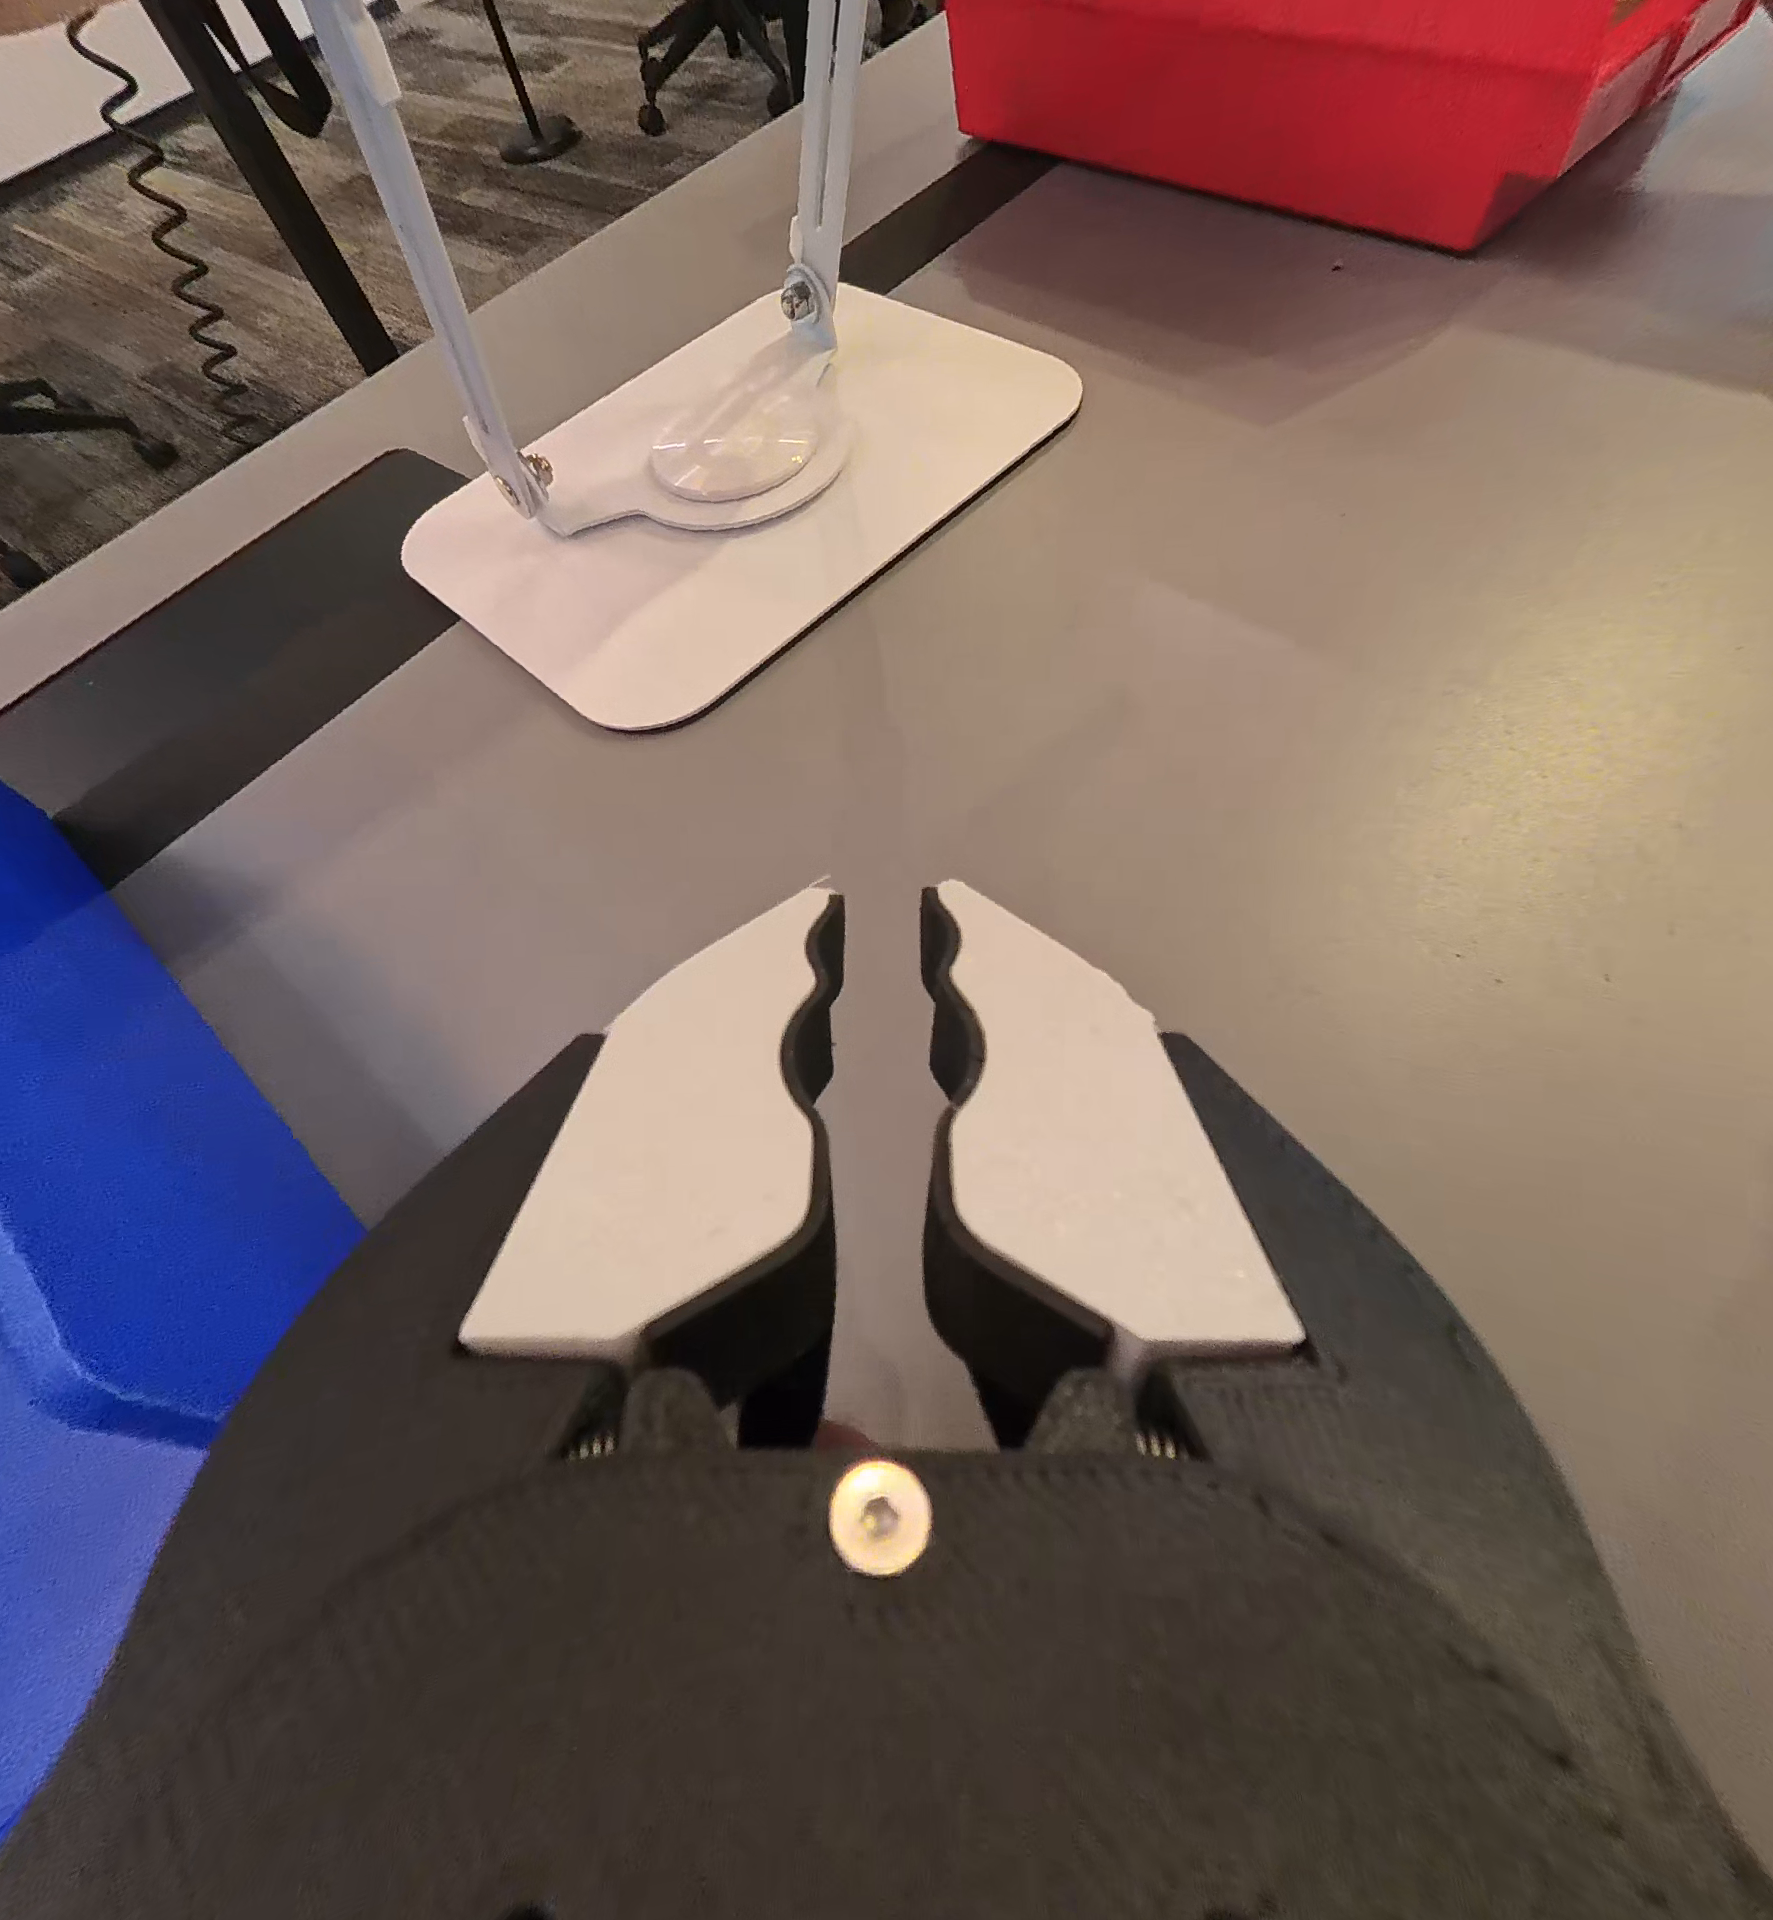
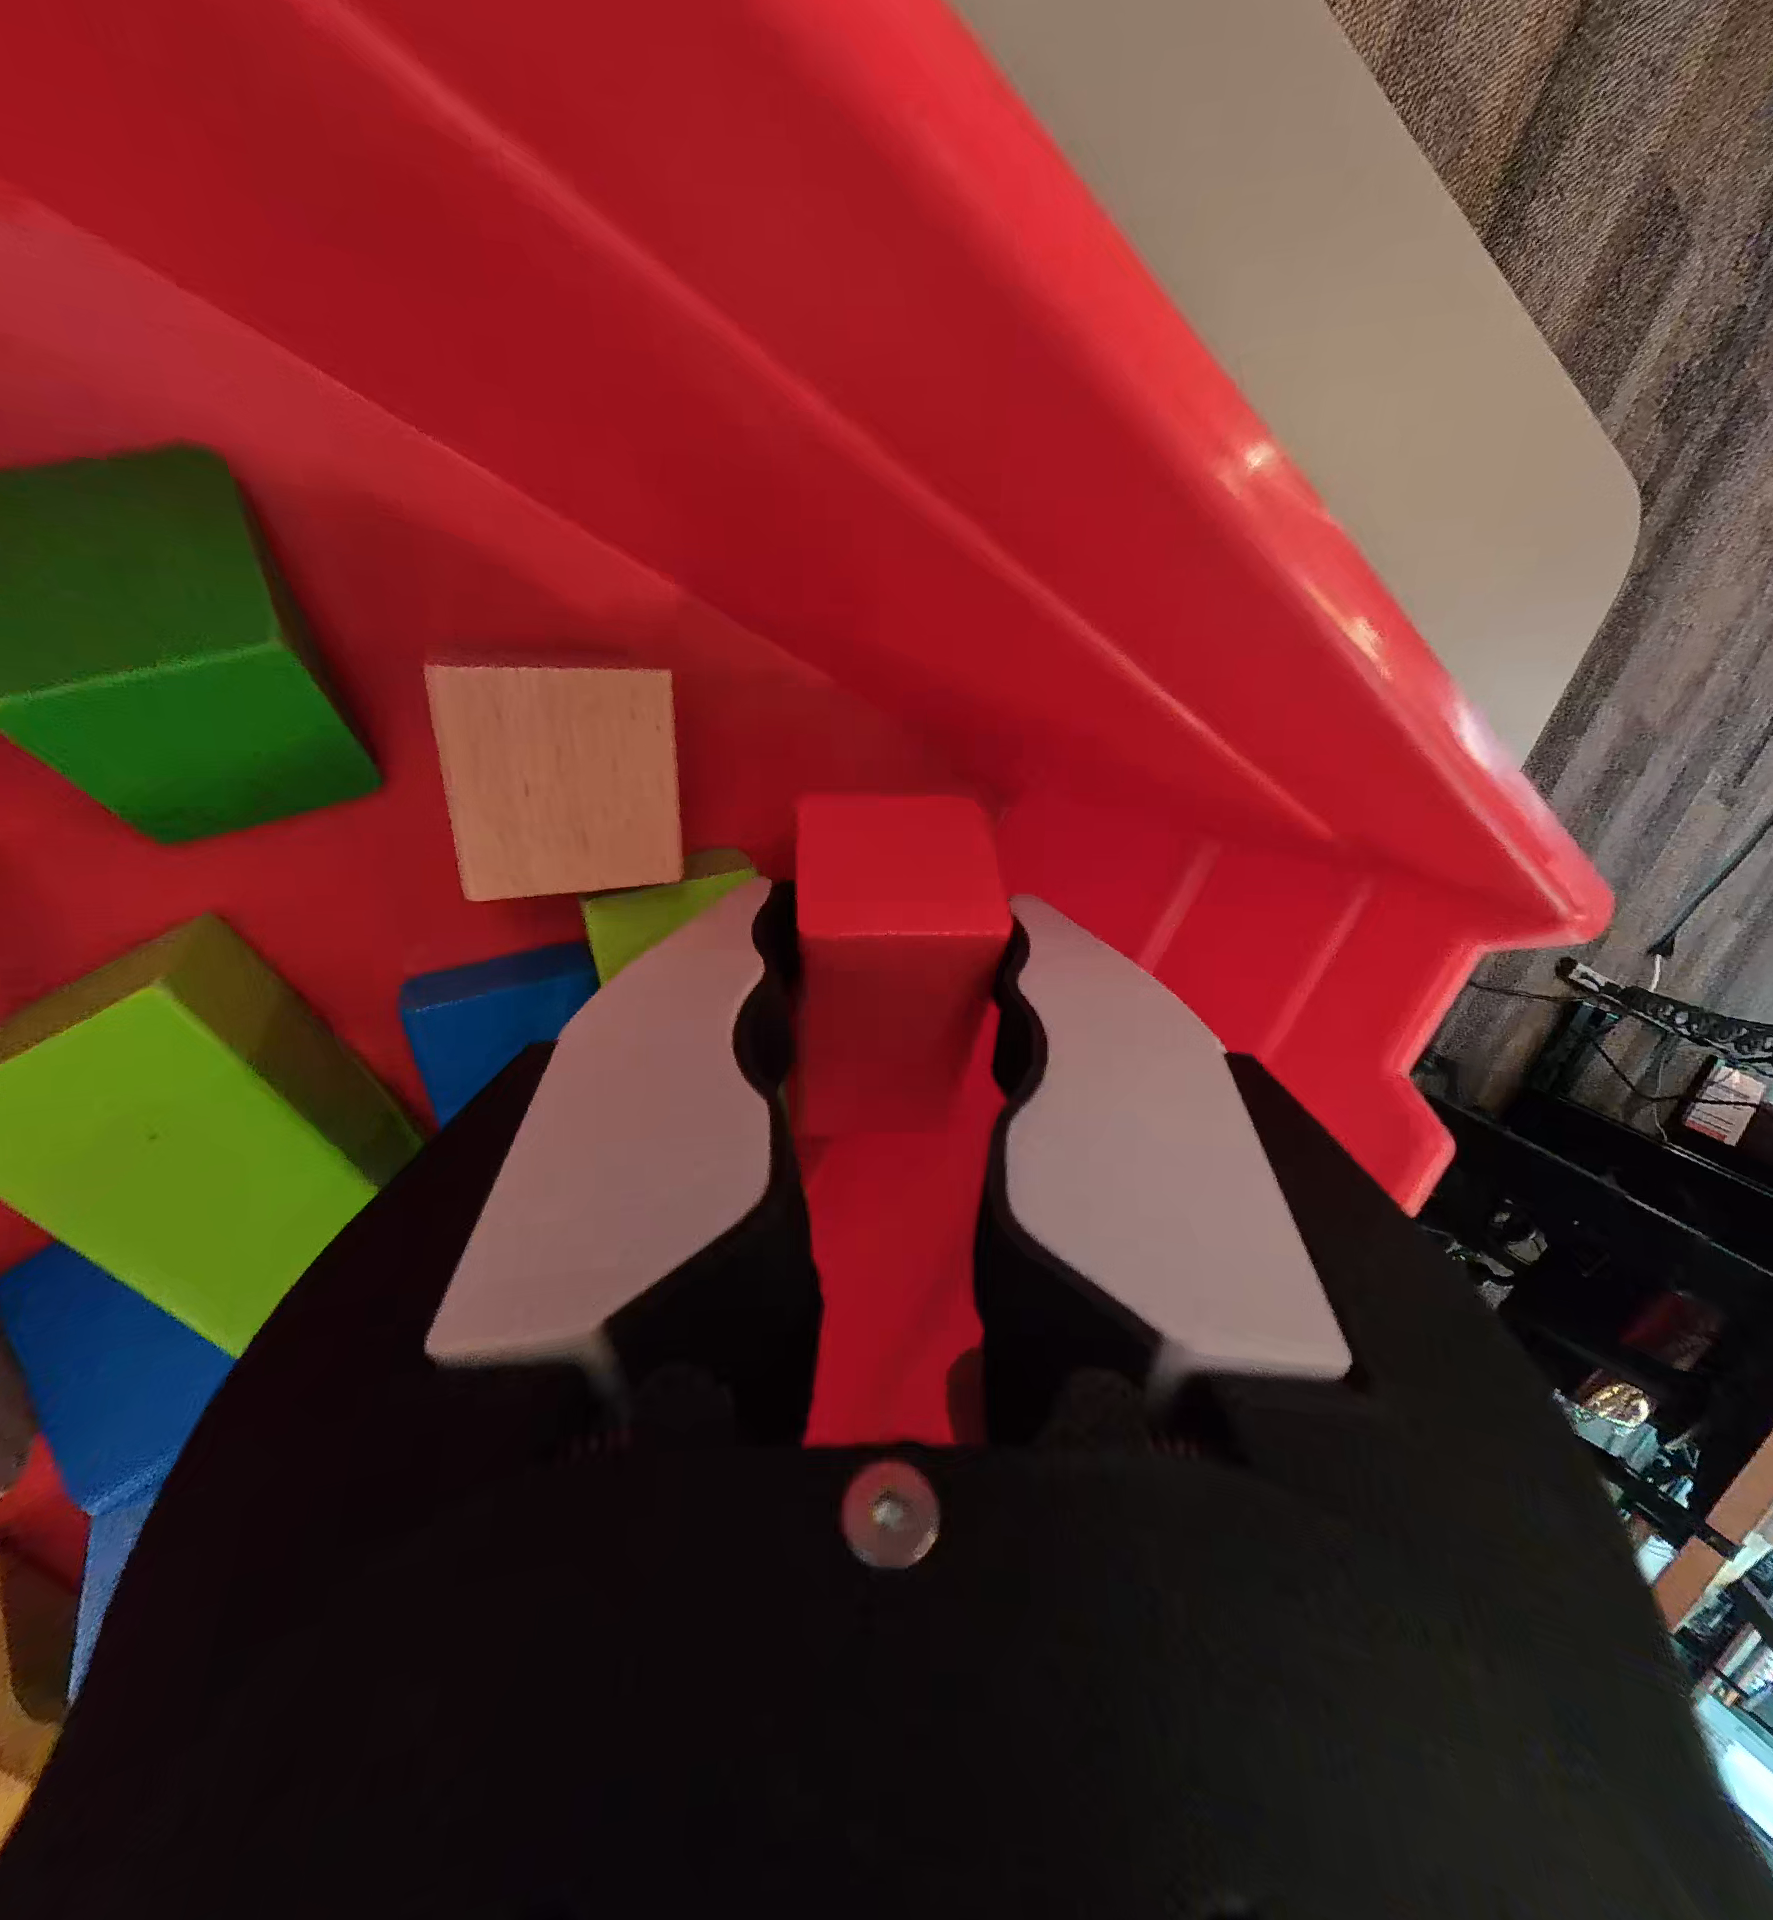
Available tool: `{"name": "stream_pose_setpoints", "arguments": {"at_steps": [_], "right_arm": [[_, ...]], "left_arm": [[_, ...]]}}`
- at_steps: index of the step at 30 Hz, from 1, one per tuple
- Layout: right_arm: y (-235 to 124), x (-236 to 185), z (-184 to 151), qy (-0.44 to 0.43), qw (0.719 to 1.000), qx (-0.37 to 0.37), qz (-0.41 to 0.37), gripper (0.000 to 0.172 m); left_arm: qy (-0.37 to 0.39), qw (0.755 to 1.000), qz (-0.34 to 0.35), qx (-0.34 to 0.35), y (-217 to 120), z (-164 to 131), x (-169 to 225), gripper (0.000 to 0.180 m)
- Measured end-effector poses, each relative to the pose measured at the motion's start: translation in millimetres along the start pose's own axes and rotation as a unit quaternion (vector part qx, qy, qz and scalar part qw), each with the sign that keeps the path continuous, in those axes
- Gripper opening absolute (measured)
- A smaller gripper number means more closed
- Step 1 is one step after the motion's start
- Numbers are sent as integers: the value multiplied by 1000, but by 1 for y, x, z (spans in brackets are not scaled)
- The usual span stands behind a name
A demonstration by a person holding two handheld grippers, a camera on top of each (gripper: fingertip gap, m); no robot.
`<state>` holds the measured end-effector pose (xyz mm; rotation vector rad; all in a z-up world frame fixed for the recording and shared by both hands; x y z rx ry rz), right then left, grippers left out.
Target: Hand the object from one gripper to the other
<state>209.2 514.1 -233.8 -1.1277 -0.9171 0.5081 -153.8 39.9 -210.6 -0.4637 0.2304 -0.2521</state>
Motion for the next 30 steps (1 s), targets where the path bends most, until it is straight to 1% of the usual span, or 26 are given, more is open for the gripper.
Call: {"name": "stream_pose_setpoints", "arguments": {"at_steps": [7,12,14,16,18,20,22,23,27,29,30], "right_arm": [[2,3,-1,15,1000,2,-7,38],[2,0,-1,13,1000,-1,-4,32],[-4,-2,0,14,1000,4,3,31],[-17,-1,1,21,1000,14,3,44],[-41,-2,1,25,999,36,7,50],[-76,-6,3,35,996,85,13,54],[-113,-16,5,30,990,134,11,54],[-130,-23,3,18,989,147,4,52],[-198,-58,-18,-45,981,183,-45,55],[-229,-85,-35,-73,973,214,-47,58],[-243,-103,-44,-84,969,230,-33,62]], "left_arm": [[0,1000,-3,-1,0,0,1,14],[-1,1000,-1,0,-1,0,1,14],[0,1000,2,1,-1,-1,0,14],[1,1000,6,1,-1,-1,-2,15],[1,1000,11,-2,0,-4,-4,16],[-2,1000,10,-3,2,-6,-5,17],[2,1000,10,-8,3,-9,-5,18],[7,1000,13,-9,4,-9,-4,19],[23,999,22,-7,3,-6,-5,23],[20,1000,23,0,0,-4,-6,25],[16,1000,22,4,-1,-3,-6,26]]}}
Point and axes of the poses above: each gripper's, where its closed fingertips meet, y out along the fingers, z out of its top, x = y × z across the jaws, the point moved 1 cm from there along -y, back along the fingers, and after that the axes turned 5 degrees about z, right-handed, at the moved point
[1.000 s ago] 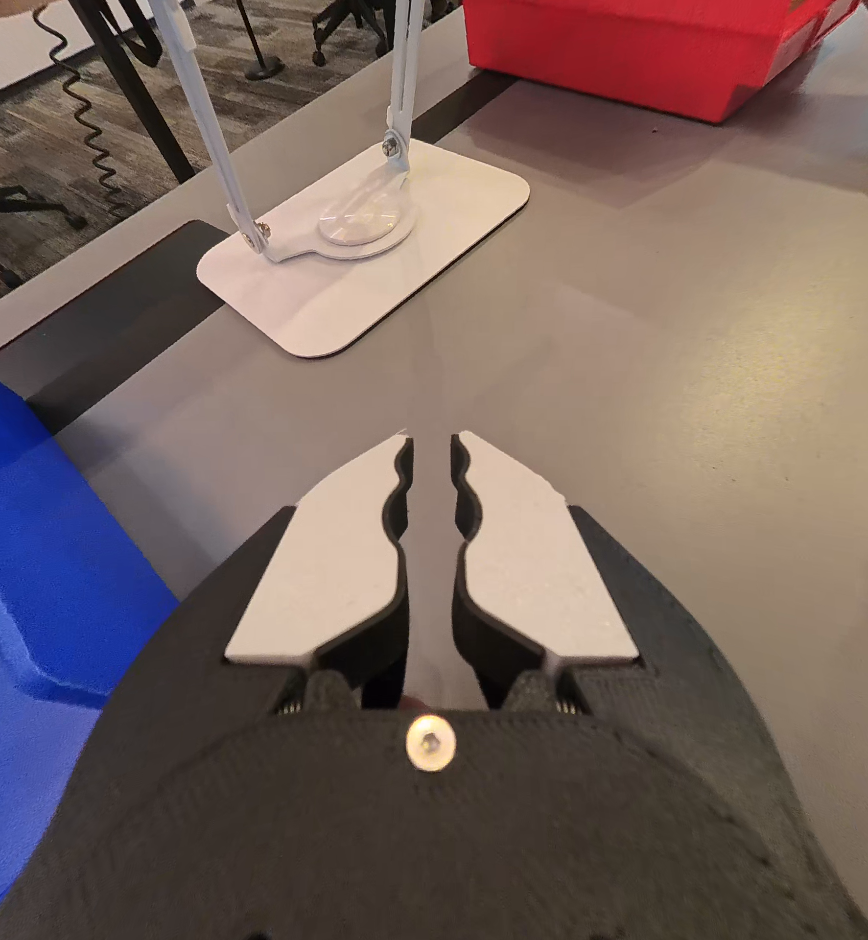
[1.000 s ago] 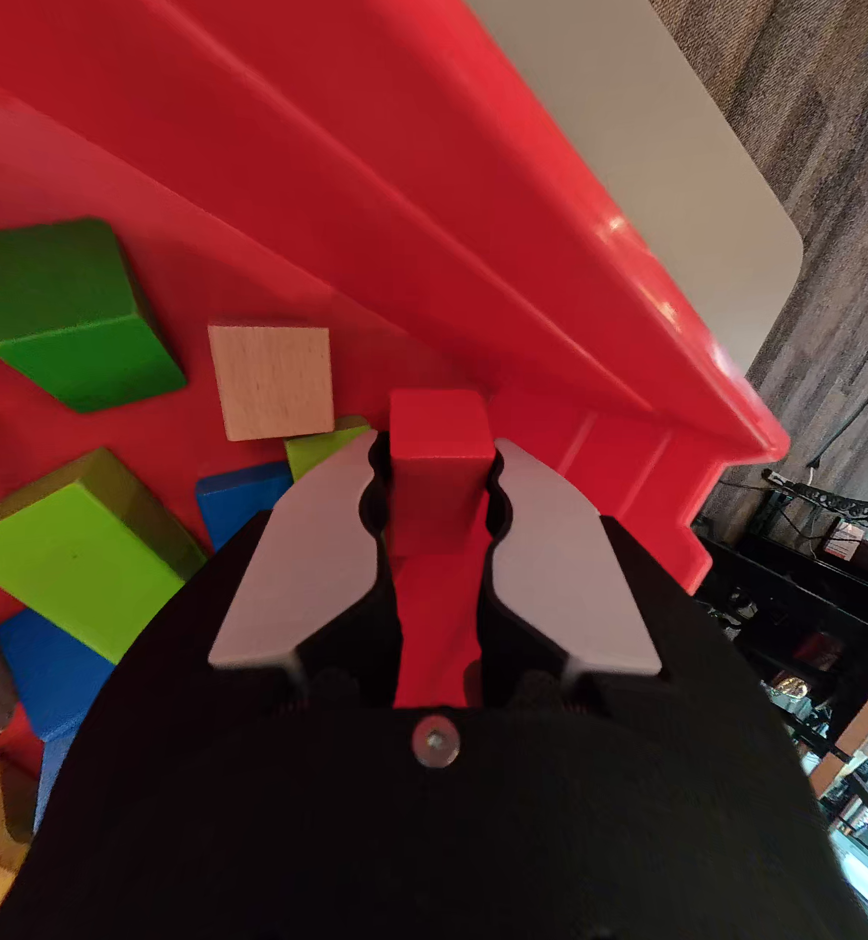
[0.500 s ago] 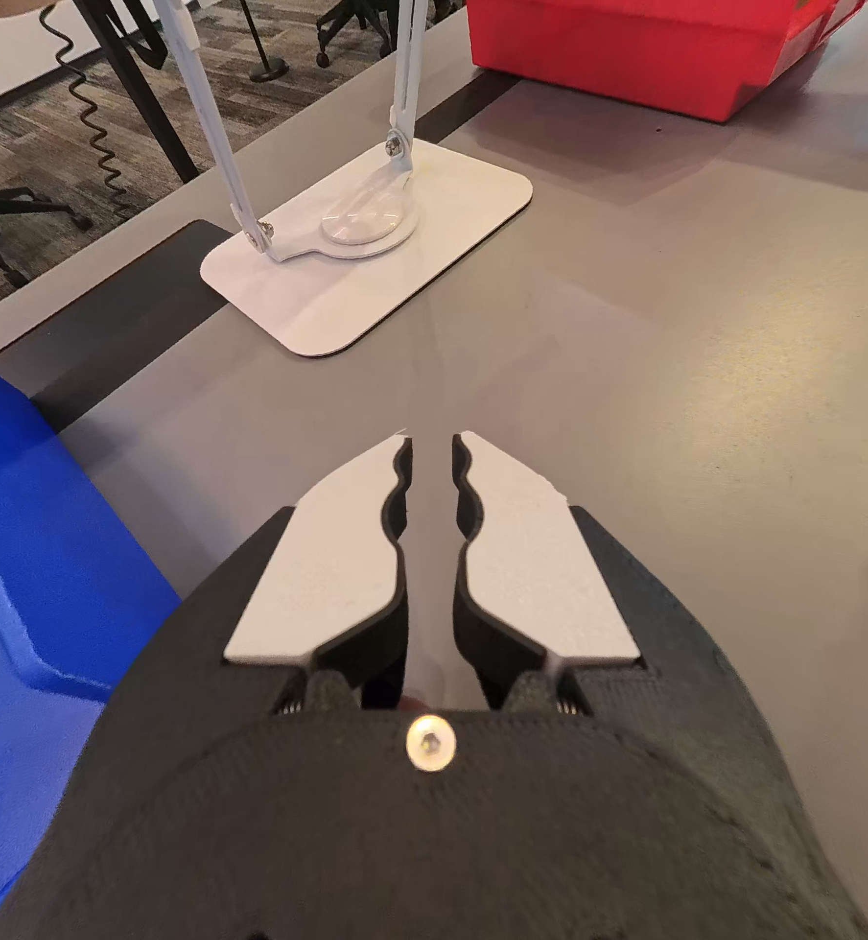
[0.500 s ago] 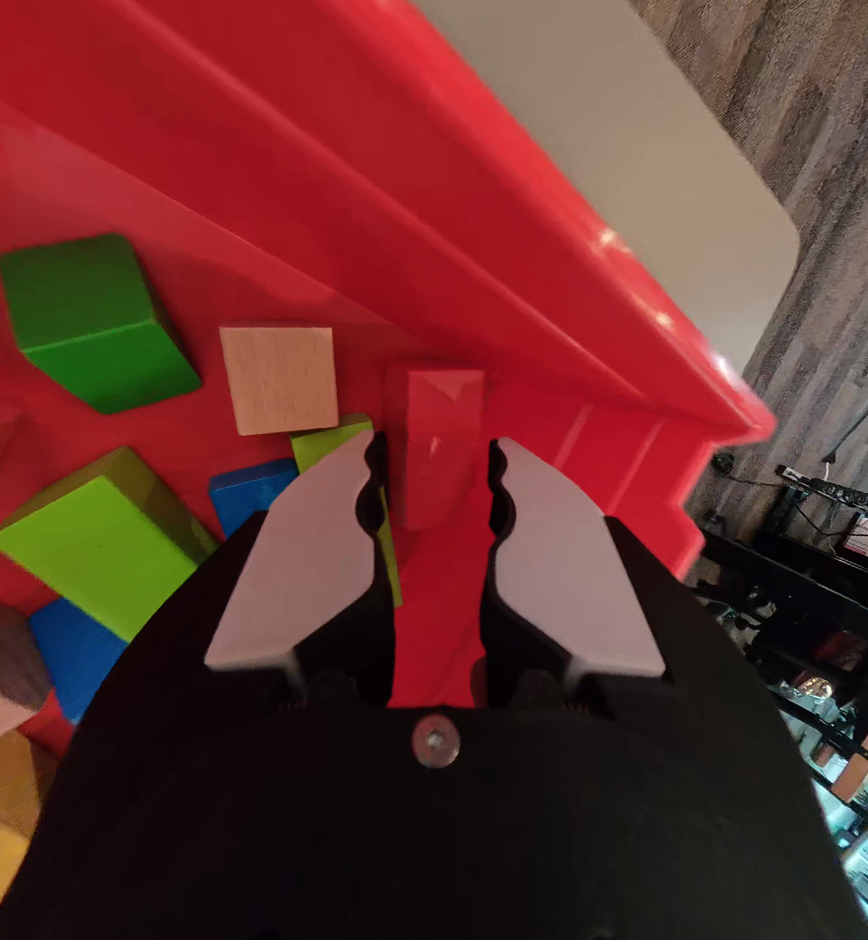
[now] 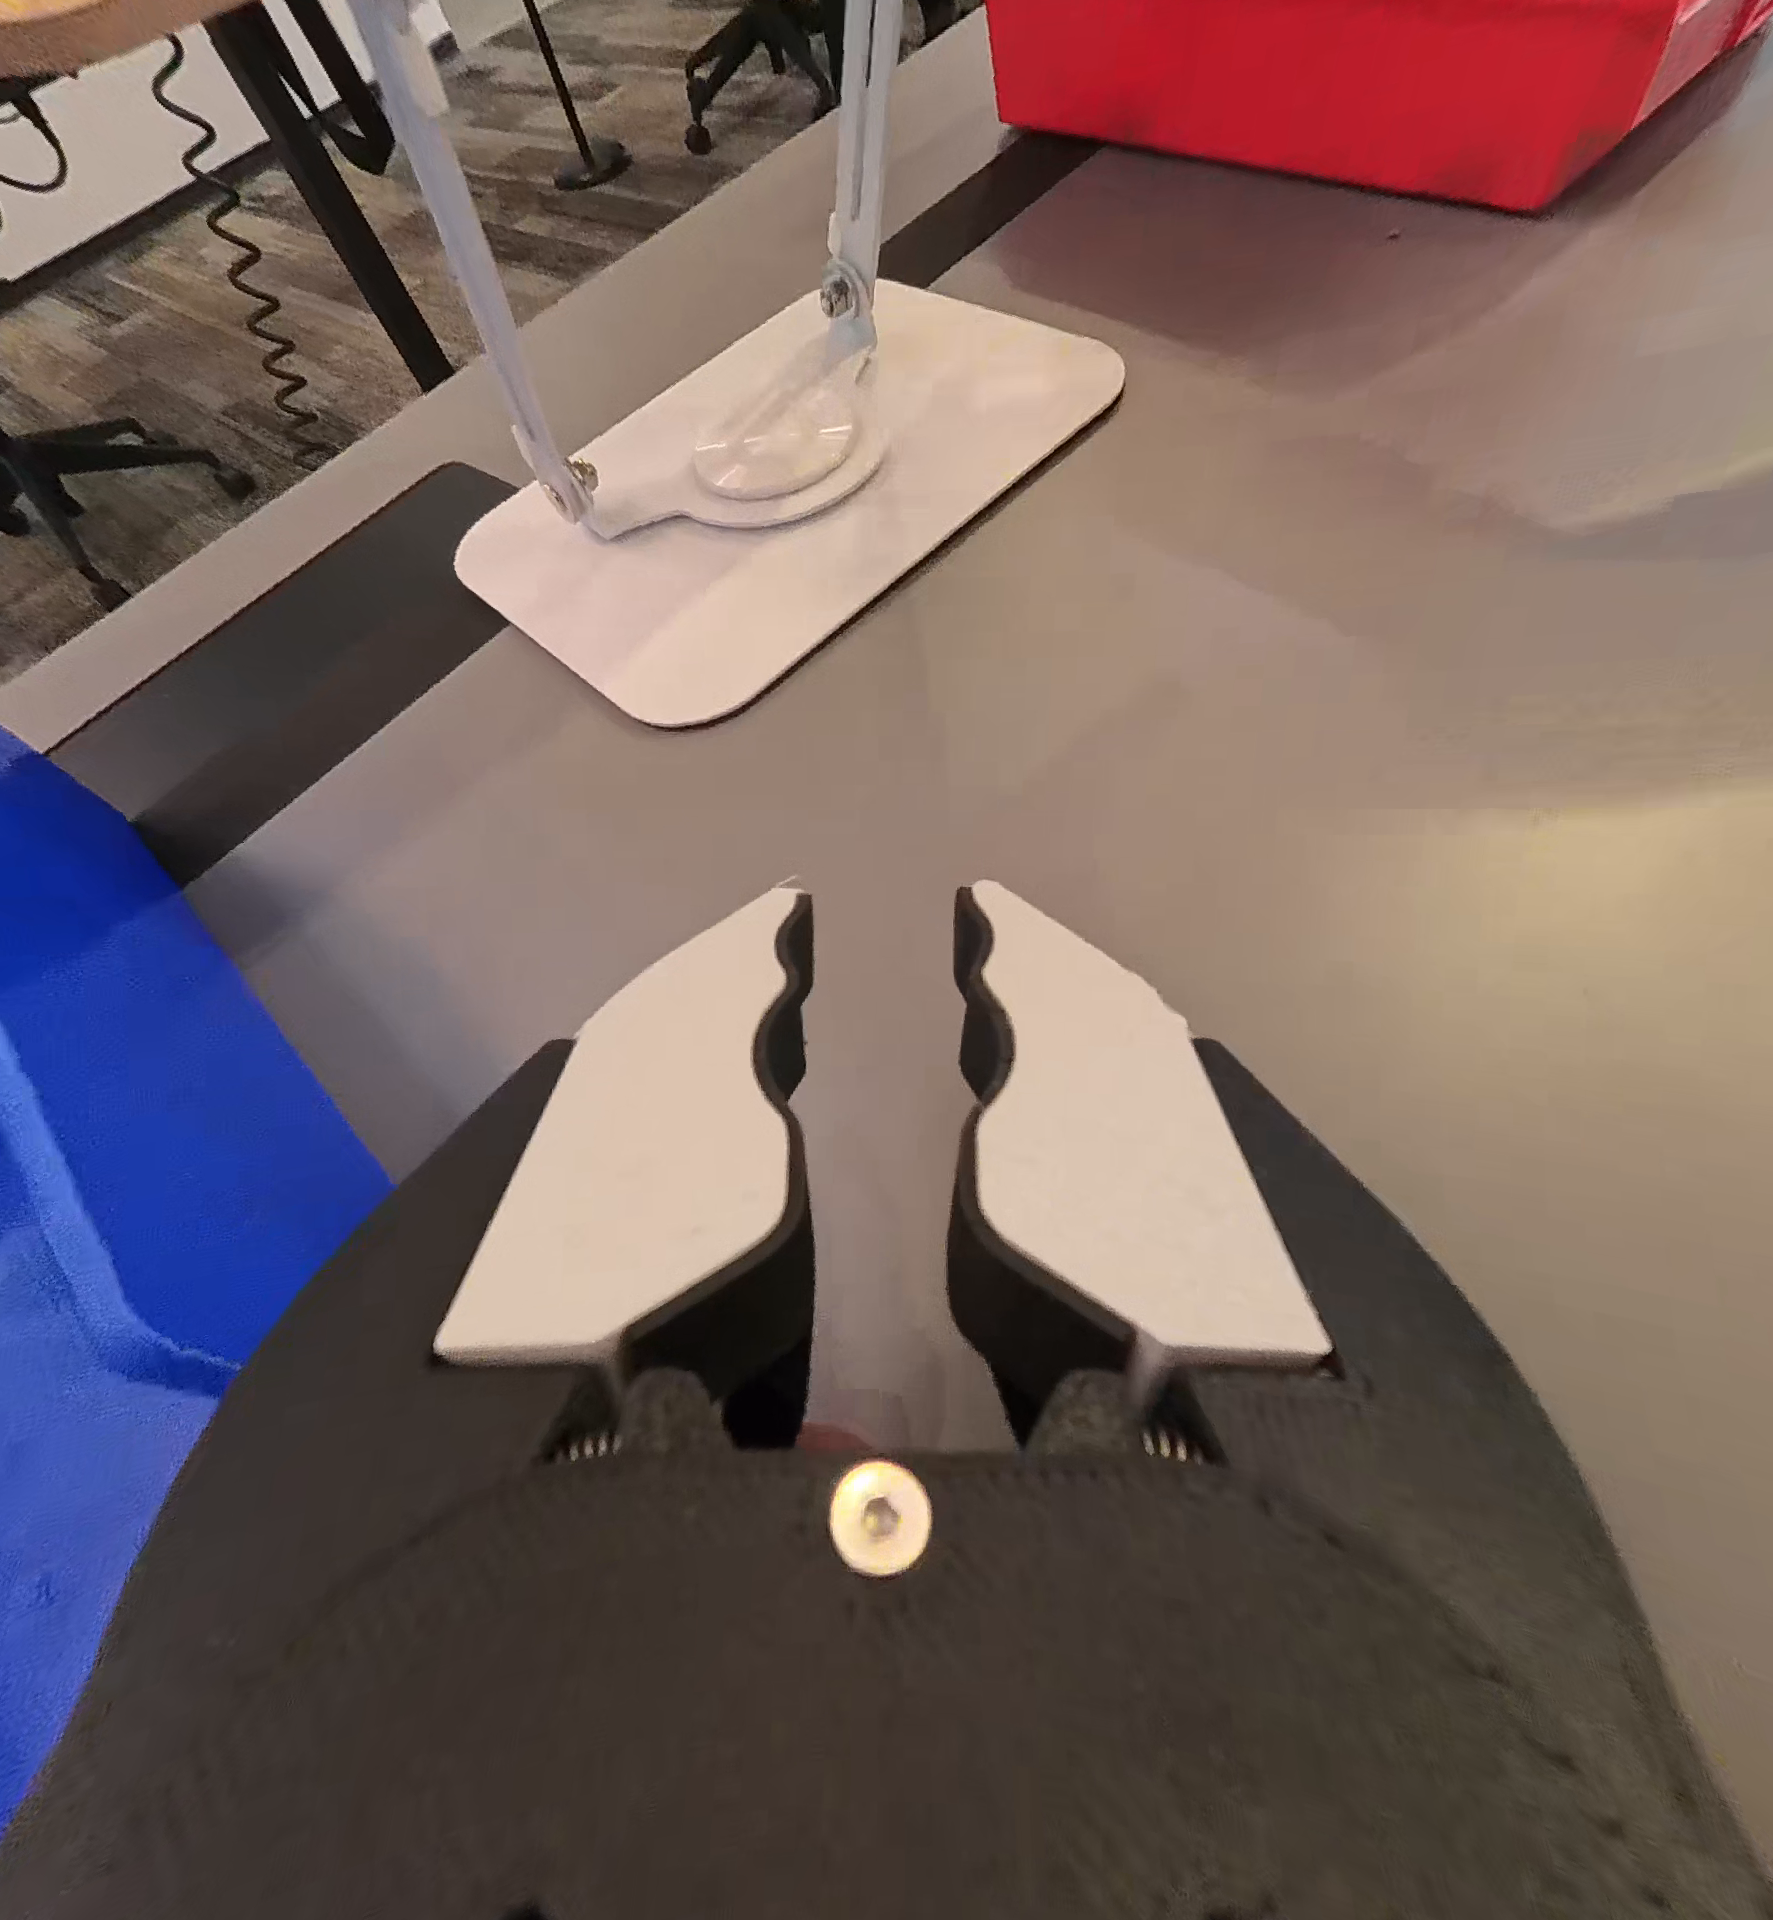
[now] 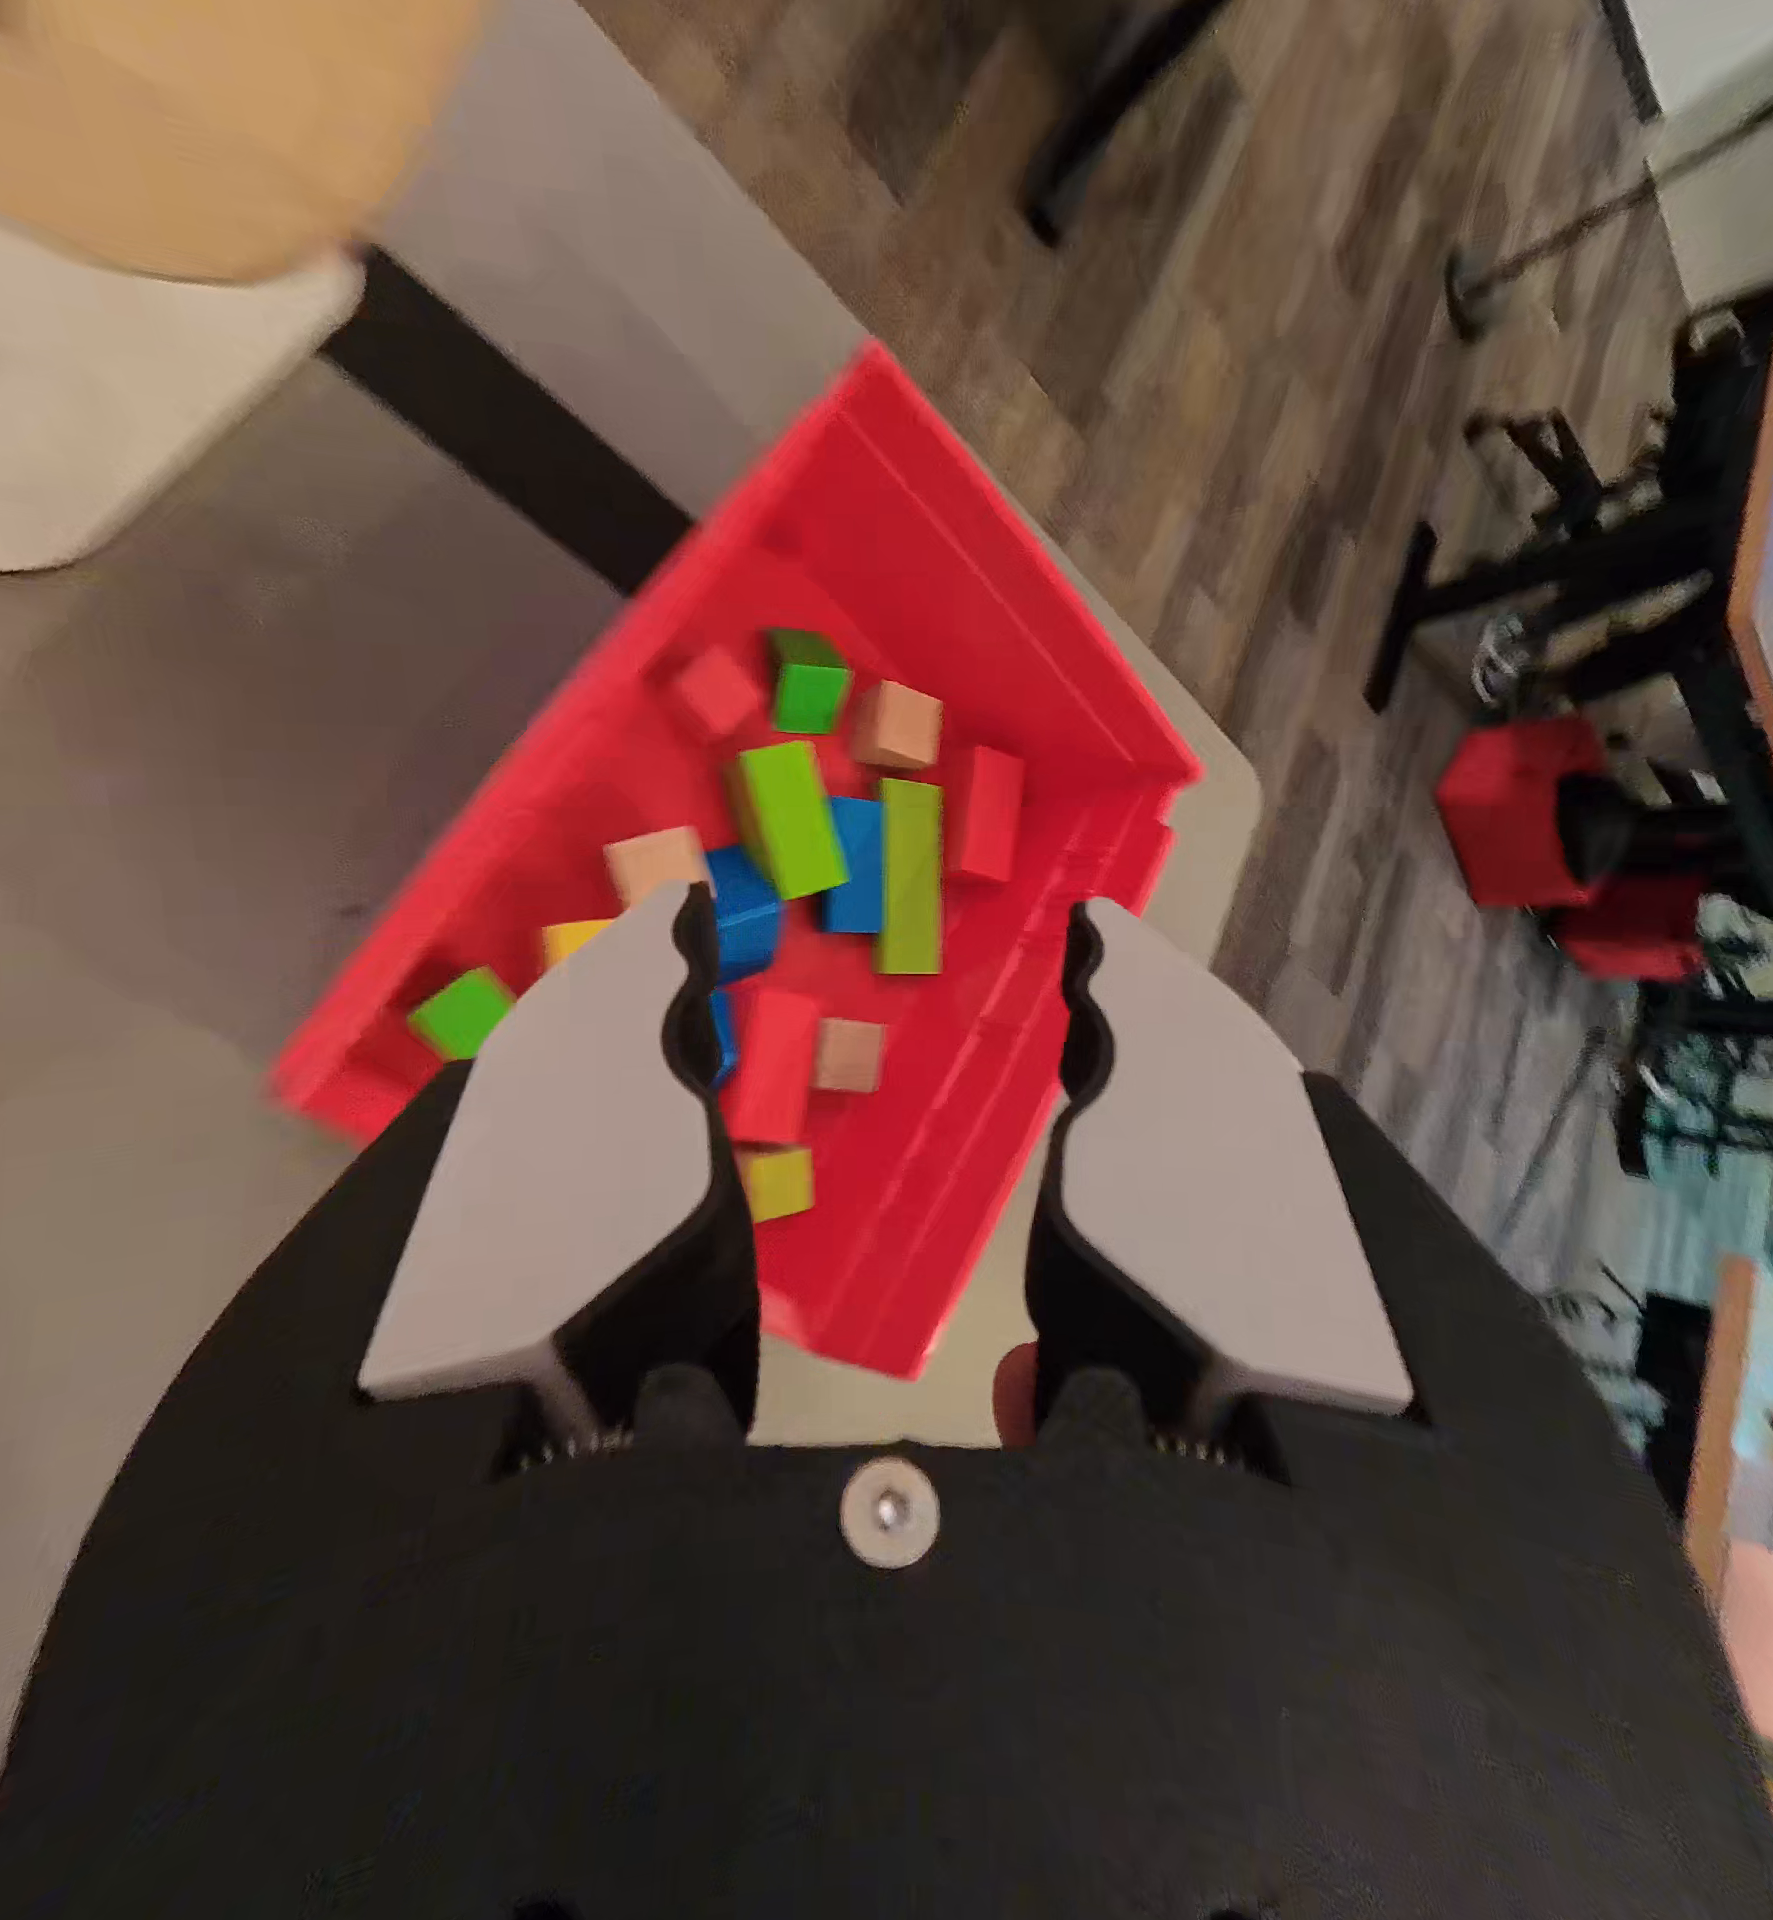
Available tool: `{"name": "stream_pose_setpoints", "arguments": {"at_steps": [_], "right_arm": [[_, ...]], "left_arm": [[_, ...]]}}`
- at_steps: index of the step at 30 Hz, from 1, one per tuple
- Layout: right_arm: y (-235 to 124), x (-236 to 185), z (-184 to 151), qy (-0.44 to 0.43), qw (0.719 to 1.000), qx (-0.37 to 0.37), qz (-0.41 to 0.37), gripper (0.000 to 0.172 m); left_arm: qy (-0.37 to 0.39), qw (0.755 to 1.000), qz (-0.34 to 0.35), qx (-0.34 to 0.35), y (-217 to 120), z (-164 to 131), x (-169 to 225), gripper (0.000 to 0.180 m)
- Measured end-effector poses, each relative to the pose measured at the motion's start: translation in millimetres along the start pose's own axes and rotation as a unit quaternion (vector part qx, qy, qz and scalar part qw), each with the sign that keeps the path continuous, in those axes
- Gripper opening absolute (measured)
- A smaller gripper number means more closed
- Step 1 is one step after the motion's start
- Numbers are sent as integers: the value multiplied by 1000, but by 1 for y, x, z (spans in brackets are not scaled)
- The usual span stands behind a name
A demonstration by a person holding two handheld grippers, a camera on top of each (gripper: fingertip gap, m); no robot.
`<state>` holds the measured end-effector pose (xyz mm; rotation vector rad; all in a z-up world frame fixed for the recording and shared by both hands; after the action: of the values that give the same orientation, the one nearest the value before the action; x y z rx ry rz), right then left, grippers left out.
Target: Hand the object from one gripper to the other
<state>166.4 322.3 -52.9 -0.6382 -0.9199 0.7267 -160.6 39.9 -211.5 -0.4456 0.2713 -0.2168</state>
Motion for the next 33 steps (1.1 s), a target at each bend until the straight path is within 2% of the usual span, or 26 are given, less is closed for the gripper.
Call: {"name": "stream_pose_setpoints", "arguments": {"at_steps": [3,6,9,13,17,21,24,27,28,30,33], "right_arm": [[-38,-59,-2,-24,998,38,52,72],[-60,-130,-4,-51,987,72,131,86],[-66,-208,-14,-83,968,74,226,100],[-65,-289,-34,-126,945,47,300,120],[-73,-340,-52,-144,930,48,336,128],[-80,-356,-68,-143,933,51,327,128],[-86,-361,-69,-96,936,78,331,128],[-84,-364,-68,-70,934,93,337,137],[-80,-359,-68,-61,937,96,331,141],[-68,-331,-73,-37,950,92,295,143],[-54,-257,-84,23,972,106,208,140]], "left_arm": [[-12,1000,2,12,-3,5,-2,33],[-25,1000,1,14,-4,7,-2,50],[-49,999,-13,14,-2,13,4,81],[-49,998,-49,-6,1,23,27,115],[-35,994,-90,-48,1,23,69,134],[0,995,-81,-63,-15,23,86,132],[-27,993,-94,-61,-27,19,98,131],[-38,993,-83,-78,-30,8,103,136],[-30,994,-67,-85,-31,5,100,144],[-29,996,-45,-78,-38,10,88,146],[-57,997,12,-47,-60,23,48,146]]}}
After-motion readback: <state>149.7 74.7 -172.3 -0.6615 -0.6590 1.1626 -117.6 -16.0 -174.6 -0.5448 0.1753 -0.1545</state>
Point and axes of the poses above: each gripper's, where its closed fingertips meet, y out along the fingers, z out of its top, x = y × z across the jaws, the point moved 1 cm from there along -y, back along the fingers, and after that the axes turned 5 degrees about z, right-handed, at the moved point
